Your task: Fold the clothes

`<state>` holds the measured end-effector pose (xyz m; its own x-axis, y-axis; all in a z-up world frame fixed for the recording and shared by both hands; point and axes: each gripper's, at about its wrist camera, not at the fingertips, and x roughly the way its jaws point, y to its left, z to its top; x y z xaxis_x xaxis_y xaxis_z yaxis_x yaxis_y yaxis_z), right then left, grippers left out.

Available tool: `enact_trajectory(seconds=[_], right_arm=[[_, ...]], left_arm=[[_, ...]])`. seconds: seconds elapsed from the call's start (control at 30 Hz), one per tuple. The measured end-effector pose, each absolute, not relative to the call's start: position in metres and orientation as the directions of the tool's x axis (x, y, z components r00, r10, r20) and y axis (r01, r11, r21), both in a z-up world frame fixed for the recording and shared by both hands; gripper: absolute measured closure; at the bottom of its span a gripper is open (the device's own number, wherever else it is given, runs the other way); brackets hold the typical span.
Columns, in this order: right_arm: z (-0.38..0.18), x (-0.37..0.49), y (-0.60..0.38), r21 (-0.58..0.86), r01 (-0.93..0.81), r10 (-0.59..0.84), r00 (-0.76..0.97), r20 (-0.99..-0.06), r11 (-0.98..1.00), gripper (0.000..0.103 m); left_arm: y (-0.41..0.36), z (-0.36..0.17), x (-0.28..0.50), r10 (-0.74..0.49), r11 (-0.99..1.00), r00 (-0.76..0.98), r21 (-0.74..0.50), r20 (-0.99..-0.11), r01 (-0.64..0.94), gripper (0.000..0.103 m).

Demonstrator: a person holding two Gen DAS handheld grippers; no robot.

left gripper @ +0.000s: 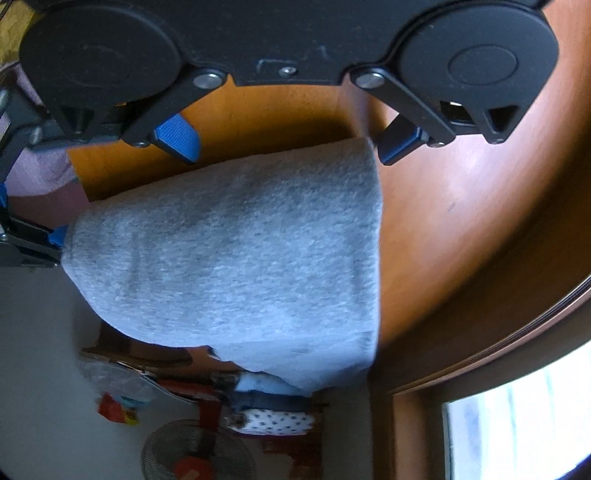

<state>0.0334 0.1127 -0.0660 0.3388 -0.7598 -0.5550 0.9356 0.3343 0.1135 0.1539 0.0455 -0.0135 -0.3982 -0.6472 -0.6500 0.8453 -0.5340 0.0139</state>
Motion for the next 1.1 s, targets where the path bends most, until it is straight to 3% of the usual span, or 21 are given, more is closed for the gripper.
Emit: enact_trajectory(seconds=[0.13,0.3,0.4,0.87,1.0,1.1], right_arm=[[-0.069,0.045,0.117,0.014,0.938,-0.768,0.292,-0.57,0.346,0.0],[-0.069,0.035,0.116,0.059,0.931,-0.762,0.331,-0.556,0.361,0.0],[-0.074,0.043,0.118,-0.024,0.928,-0.781,0.298,-0.549,0.371,0.0],[-0.076,0.041,0.119,-0.023,0.936,-0.799,0.287,-0.529,0.351,0.0],[-0.065,0.048,0.122,-0.106,0.938,-0.818,0.229,-0.528,0.331,0.027],[-0.065,0.04,0.12,-0.091,0.947,-0.825,0.217,-0.521,0.307,0.04]], left_arm=[[0.042,-0.014,0.151,-0.642,-0.55,-0.411,0.015,-0.647,0.835,0.0],[0.038,-0.015,0.148,-0.635,-0.569,-0.427,0.016,-0.644,0.822,0.0],[0.036,-0.015,0.145,-0.63,-0.581,-0.437,0.017,-0.642,0.814,0.0],[0.041,-0.014,0.14,-0.65,-0.579,-0.422,0.053,-0.632,0.813,0.0],[0.051,-0.012,0.131,-0.673,-0.605,-0.417,0.13,-0.611,0.786,0.0],[0.045,-0.013,0.129,-0.665,-0.604,-0.421,0.113,-0.617,0.789,0.0]])
